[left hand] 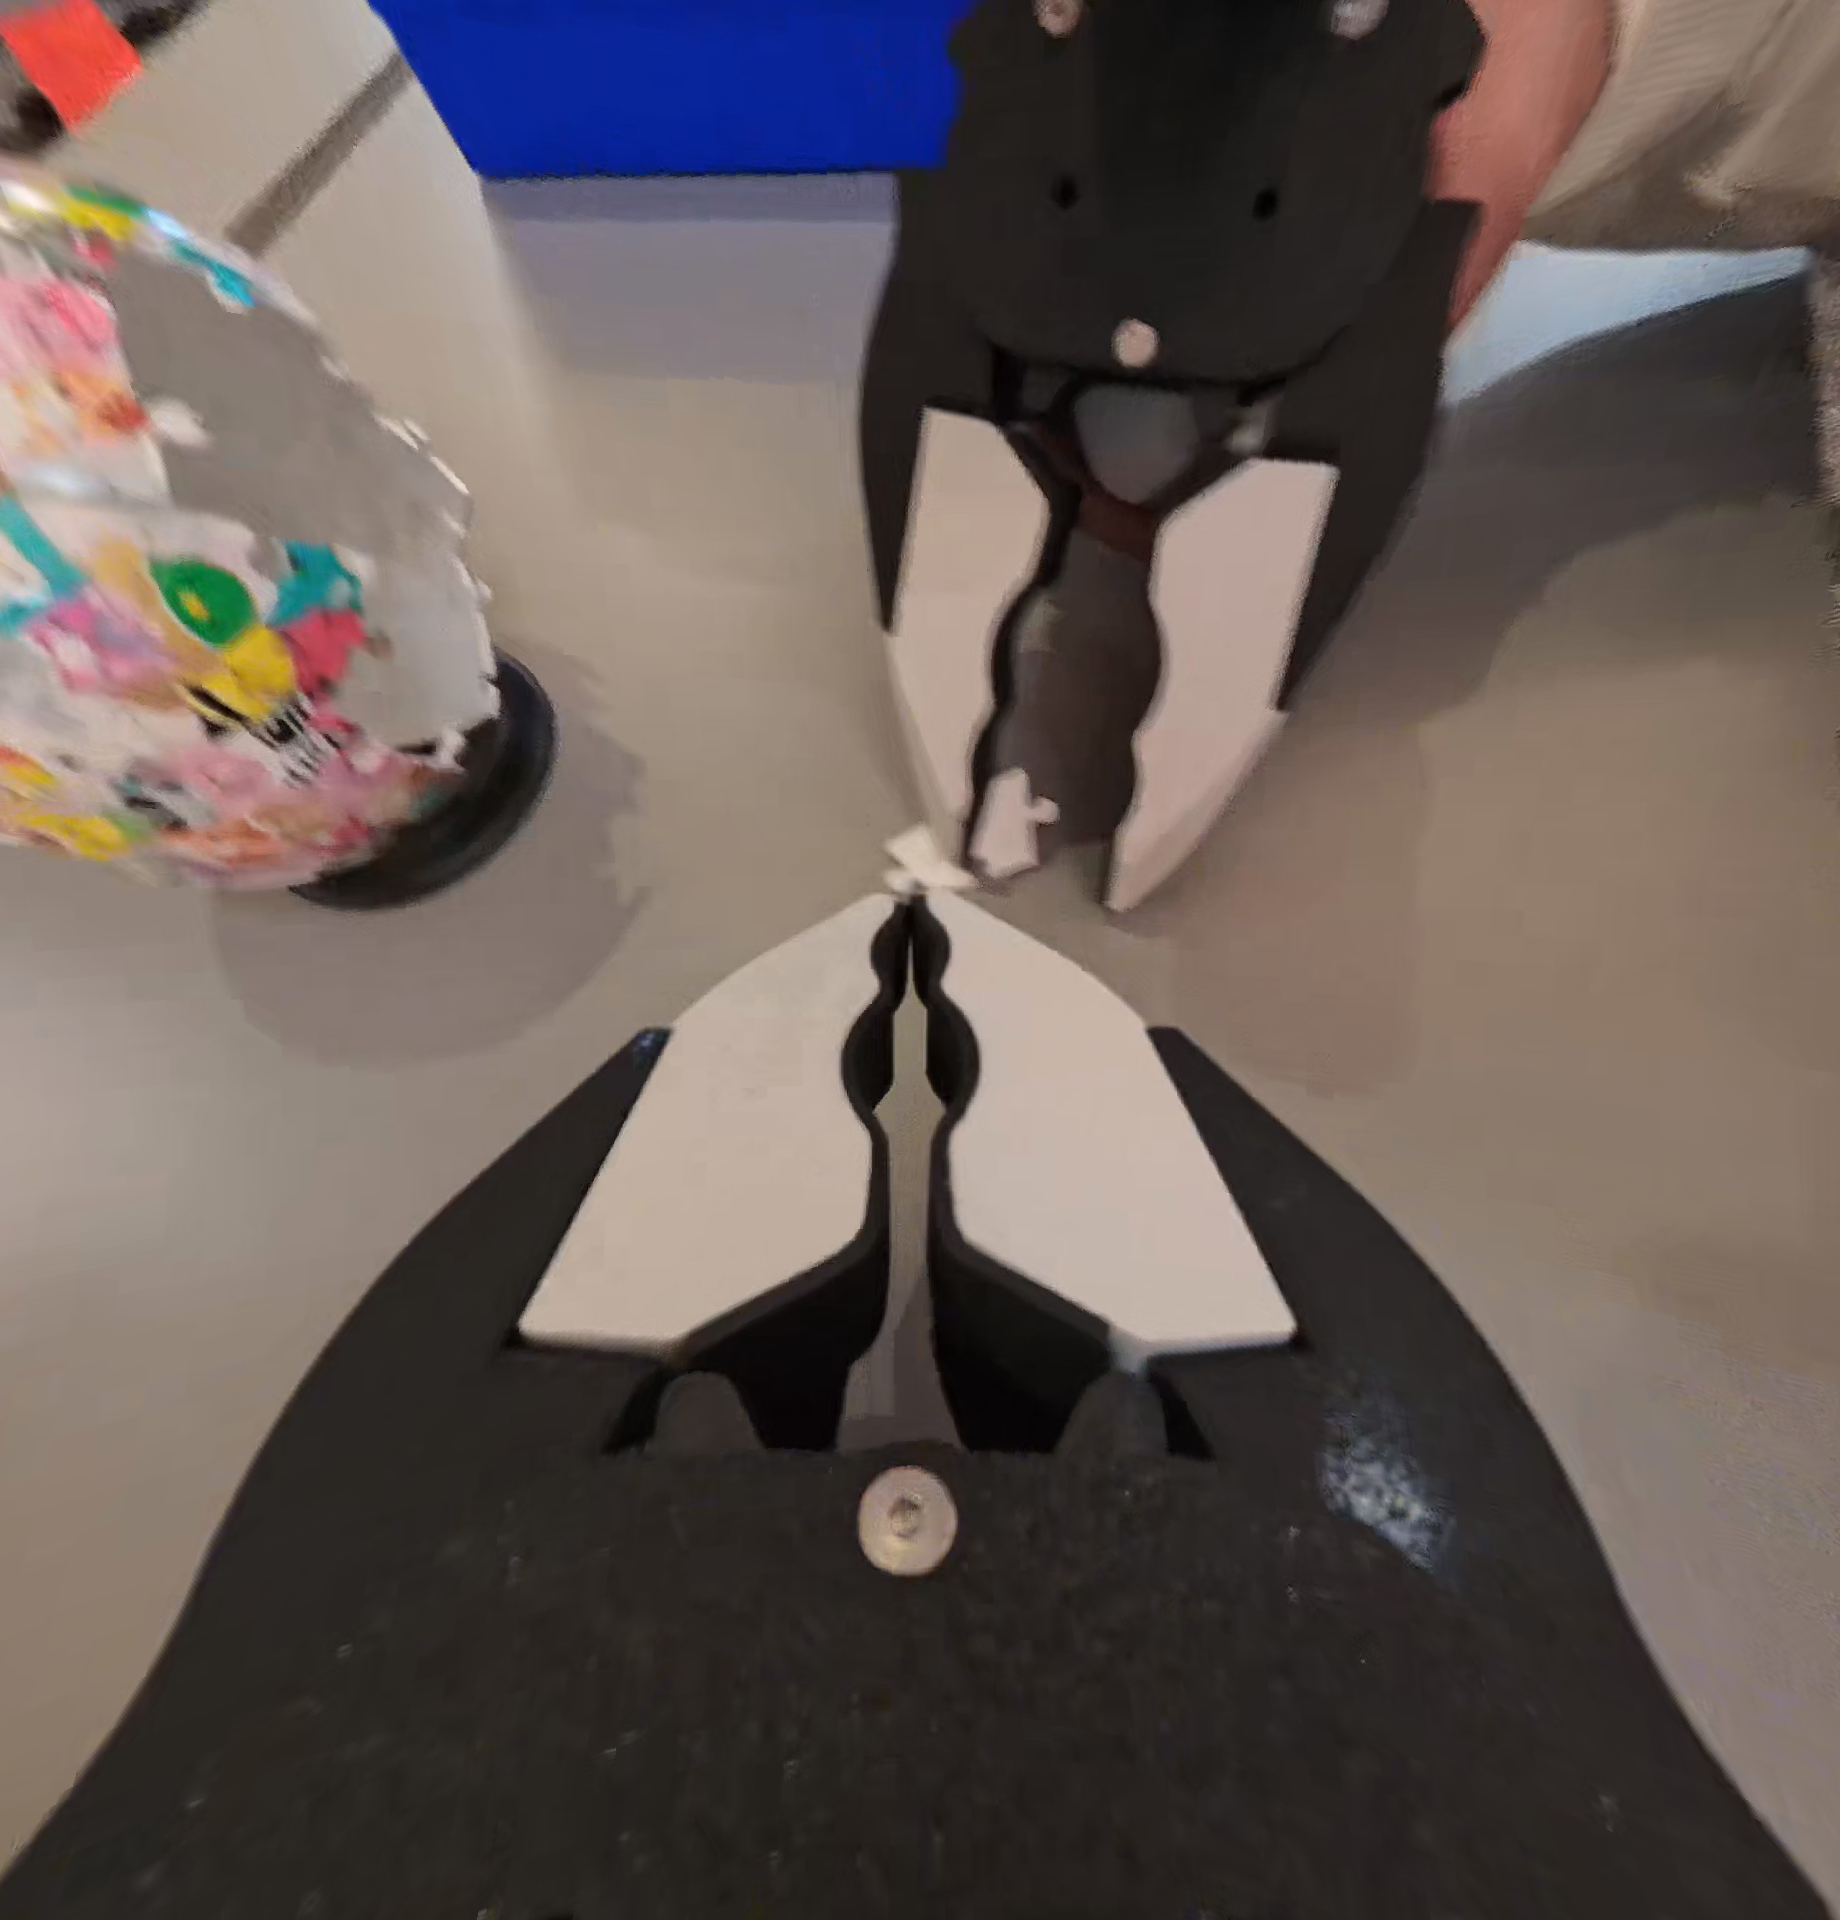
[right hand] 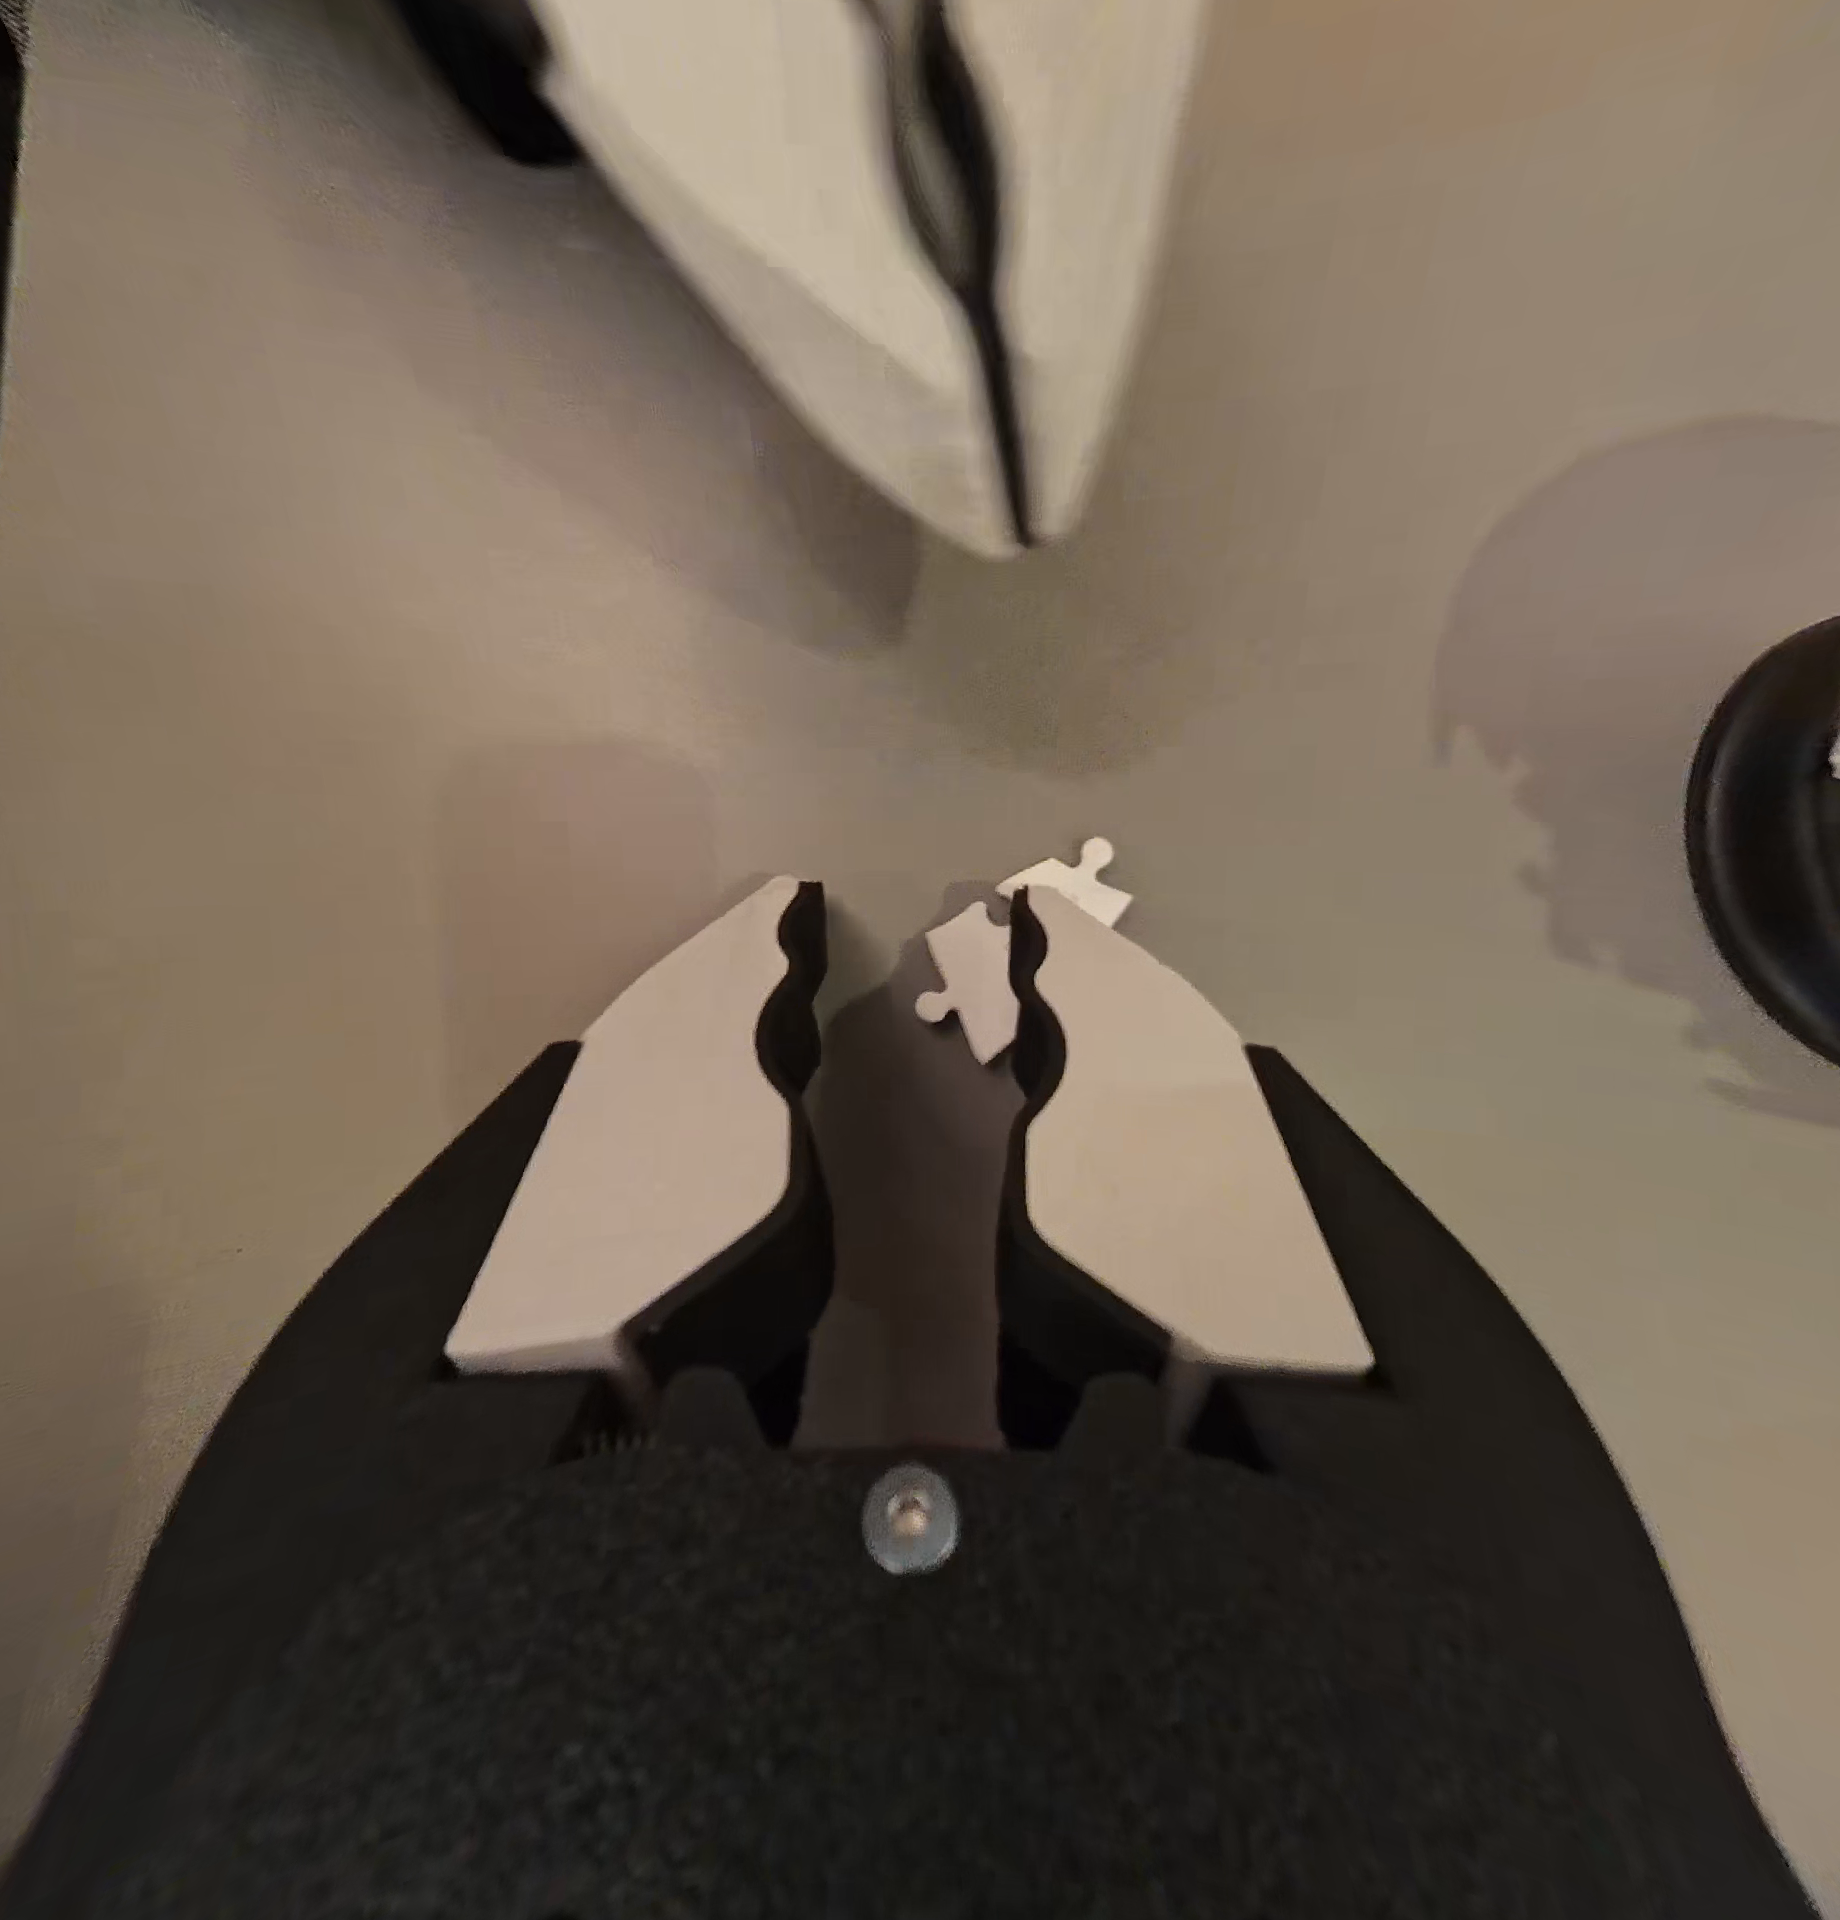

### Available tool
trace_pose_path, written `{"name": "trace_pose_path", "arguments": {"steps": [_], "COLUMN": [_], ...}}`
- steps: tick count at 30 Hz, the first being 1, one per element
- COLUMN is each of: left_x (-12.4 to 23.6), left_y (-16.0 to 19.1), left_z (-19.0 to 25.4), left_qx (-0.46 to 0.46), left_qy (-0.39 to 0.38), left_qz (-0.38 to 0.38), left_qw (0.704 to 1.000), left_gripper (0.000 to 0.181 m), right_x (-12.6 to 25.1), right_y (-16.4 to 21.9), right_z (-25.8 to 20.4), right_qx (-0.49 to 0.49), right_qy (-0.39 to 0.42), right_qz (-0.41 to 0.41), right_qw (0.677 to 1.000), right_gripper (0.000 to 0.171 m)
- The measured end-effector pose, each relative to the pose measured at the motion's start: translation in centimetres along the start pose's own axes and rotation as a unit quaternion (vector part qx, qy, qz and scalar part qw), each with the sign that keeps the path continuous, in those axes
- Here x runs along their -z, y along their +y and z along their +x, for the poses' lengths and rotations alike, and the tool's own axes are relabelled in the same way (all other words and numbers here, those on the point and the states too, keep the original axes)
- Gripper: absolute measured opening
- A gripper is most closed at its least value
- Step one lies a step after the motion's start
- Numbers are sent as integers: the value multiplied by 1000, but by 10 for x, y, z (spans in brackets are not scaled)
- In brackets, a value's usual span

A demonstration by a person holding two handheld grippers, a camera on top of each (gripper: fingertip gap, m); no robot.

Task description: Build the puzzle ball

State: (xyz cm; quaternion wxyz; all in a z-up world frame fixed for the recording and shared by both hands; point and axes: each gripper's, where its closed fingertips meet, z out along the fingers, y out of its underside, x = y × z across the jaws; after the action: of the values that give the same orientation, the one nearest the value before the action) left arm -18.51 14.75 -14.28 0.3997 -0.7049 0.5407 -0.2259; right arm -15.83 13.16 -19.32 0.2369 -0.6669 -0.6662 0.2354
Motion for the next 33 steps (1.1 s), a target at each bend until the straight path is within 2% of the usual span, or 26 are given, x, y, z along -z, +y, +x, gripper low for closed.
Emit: {"name": "trace_pose_path", "arguments": {"steps": [5,8,13,15,17,19,21,29,33], "left_x": [-37,-51,-55,-56,-56,-56,-56,-56,-56], "left_y": [4,20,22,22,21,21,21,21,21], "left_z": [4,2,4,3,3,3,3,4,4], "left_qx": [27,17,2,-1,5,21,29,13,21], "left_qy": [92,98,95,94,100,115,126,124,132], "left_qz": [-66,-118,-127,-130,-124,-115,-109,-117,-112], "left_qw": [993,988,987,987,987,986,986,985,985], "left_gripper": [0,0,0,0,0,0,0,0,0], "right_x": [-1,-1,1,5,19,34,41,21,19], "right_y": [0,0,-1,3,7,6,0,16,16], "right_z": [0,0,1,4,1,5,4,18,24], "right_qx": [6,8,-1,11,52,137,201,279,319], "right_qy": [13,16,13,30,62,148,202,215,235], "right_qz": [16,24,44,21,-2,-5,3,-72,-93], "right_qw": [1000,1000,999,999,997,979,959,933,913], "right_gripper": [32,31,29,30,30,29,19,18,9]}}
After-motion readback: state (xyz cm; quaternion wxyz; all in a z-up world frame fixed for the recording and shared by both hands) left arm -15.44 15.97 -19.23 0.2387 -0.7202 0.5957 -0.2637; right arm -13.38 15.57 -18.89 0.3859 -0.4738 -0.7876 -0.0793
